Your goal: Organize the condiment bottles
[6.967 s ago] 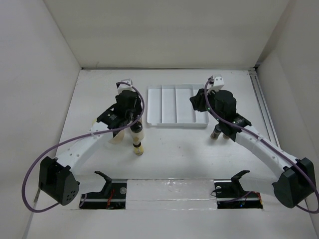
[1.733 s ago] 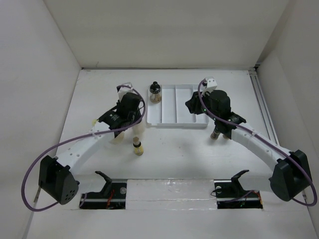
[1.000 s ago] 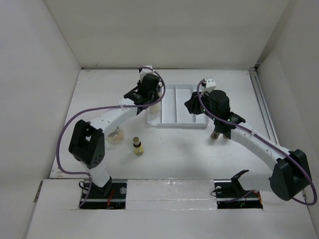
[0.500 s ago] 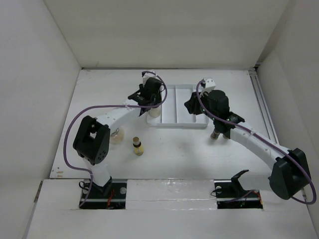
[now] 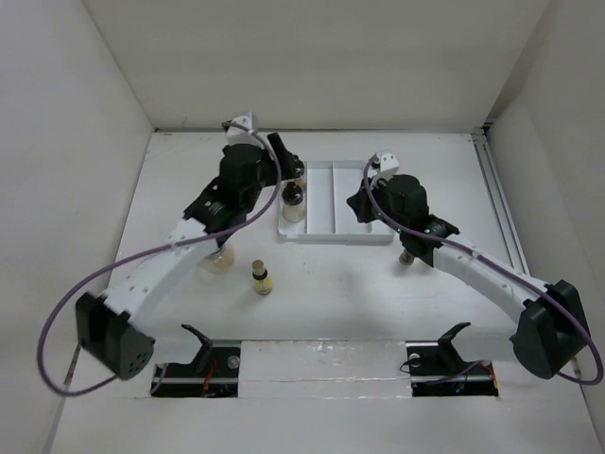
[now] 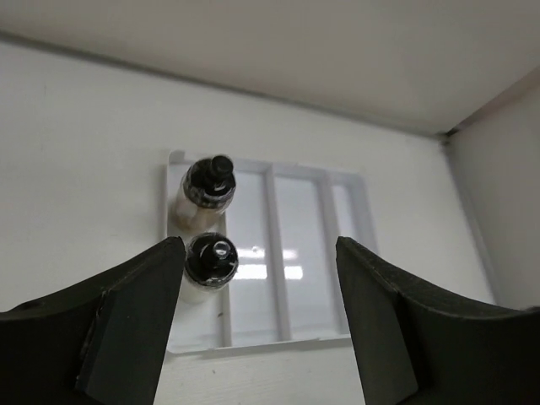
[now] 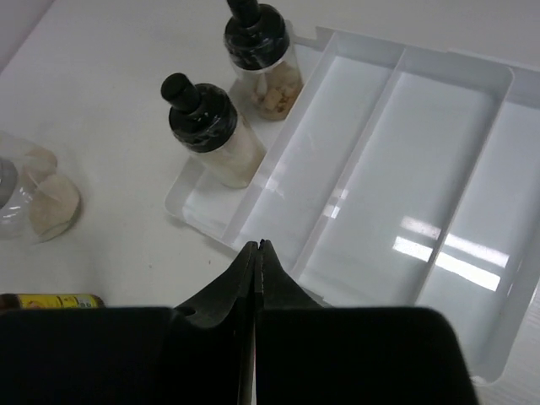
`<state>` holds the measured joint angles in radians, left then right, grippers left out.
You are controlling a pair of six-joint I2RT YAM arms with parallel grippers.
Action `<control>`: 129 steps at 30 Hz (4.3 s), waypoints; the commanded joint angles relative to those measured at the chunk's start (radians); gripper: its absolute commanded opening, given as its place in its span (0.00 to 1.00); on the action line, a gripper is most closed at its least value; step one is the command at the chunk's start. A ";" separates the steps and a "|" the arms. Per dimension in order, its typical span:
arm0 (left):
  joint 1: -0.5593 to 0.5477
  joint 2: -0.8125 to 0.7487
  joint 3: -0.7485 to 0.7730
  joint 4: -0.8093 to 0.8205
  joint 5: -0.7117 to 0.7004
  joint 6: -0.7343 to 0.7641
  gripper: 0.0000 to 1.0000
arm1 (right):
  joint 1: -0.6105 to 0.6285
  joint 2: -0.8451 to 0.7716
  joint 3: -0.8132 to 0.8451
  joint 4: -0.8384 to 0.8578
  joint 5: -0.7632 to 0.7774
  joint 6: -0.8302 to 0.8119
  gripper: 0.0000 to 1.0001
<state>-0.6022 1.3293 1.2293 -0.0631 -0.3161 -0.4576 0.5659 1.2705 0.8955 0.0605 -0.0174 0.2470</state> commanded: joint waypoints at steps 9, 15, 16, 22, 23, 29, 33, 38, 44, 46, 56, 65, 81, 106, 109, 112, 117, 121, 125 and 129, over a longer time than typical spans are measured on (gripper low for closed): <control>-0.001 -0.583 -0.201 -0.095 -0.176 -0.042 0.65 | 0.264 0.111 0.258 -0.031 -0.007 -0.135 0.17; 0.009 -0.818 -0.212 -0.060 -0.227 -0.027 0.65 | 0.363 0.370 0.512 -0.086 -0.122 -0.135 0.44; 0.009 -0.818 -0.202 -0.049 -0.227 -0.009 0.65 | 0.376 0.418 0.630 -0.112 -0.134 -0.144 0.47; 0.009 -0.828 -0.162 -0.009 -0.173 0.034 0.66 | 0.454 0.828 1.087 -0.315 -0.174 -0.199 0.55; 0.009 -0.828 -0.162 -0.009 -0.164 0.034 0.66 | 0.454 0.872 1.199 -0.327 -0.191 -0.199 0.56; 0.009 -0.852 -0.152 0.020 -0.103 0.060 0.66 | 0.463 1.177 1.554 -0.427 -0.211 -0.199 0.73; 0.009 -0.841 -0.152 0.020 -0.078 0.083 0.66 | 0.499 1.245 1.619 -0.357 -0.195 -0.199 0.79; 0.009 -0.841 -0.162 0.020 -0.078 0.096 0.66 | 0.537 1.320 1.674 -0.323 -0.105 -0.233 0.86; 0.009 -0.851 -0.174 0.039 -0.067 0.105 0.66 | 0.568 1.369 1.694 -0.314 -0.072 -0.244 0.86; 0.009 -0.851 -0.183 0.039 -0.067 0.105 0.66 | 0.580 1.382 1.694 -0.289 -0.037 -0.253 0.84; 0.009 -0.860 -0.192 0.048 -0.040 0.105 0.66 | 0.600 1.432 1.694 -0.182 0.128 -0.244 0.79; 0.009 -0.860 -0.211 0.057 -0.040 0.105 0.66 | 0.600 1.480 1.704 -0.067 0.142 -0.181 0.61; 0.009 -0.878 -0.211 0.057 -0.087 0.114 0.66 | 0.529 1.164 1.350 0.290 -0.030 0.052 0.43; 0.018 -0.616 -0.192 -0.026 0.130 0.054 0.66 | -0.038 0.477 0.416 0.450 0.080 0.025 0.41; 0.018 -0.592 -0.192 -0.035 0.140 0.045 0.66 | -0.049 0.524 0.381 0.450 0.093 0.015 0.41; 0.018 -0.591 -0.212 -0.053 0.149 0.034 0.66 | -0.069 0.587 0.405 0.441 0.103 0.006 0.41; 0.018 -0.601 -0.260 -0.063 0.138 0.014 0.66 | -0.069 0.684 0.483 0.378 0.114 -0.028 0.41; 0.018 -0.610 -0.286 -0.063 0.138 0.005 0.66 | -0.069 0.751 0.555 0.334 0.151 -0.061 0.41; 0.018 -0.601 -0.306 -0.092 0.138 -0.004 0.66 | -0.069 0.813 0.650 0.296 0.151 -0.081 0.43; 0.018 -0.579 -0.306 -0.170 0.100 -0.004 0.69 | -0.069 0.855 0.695 0.268 0.172 -0.100 0.44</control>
<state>-0.5873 0.7441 0.9283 -0.1955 -0.1936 -0.4538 0.5034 2.1151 1.5261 0.3275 0.1238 0.1791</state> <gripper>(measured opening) 0.684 0.535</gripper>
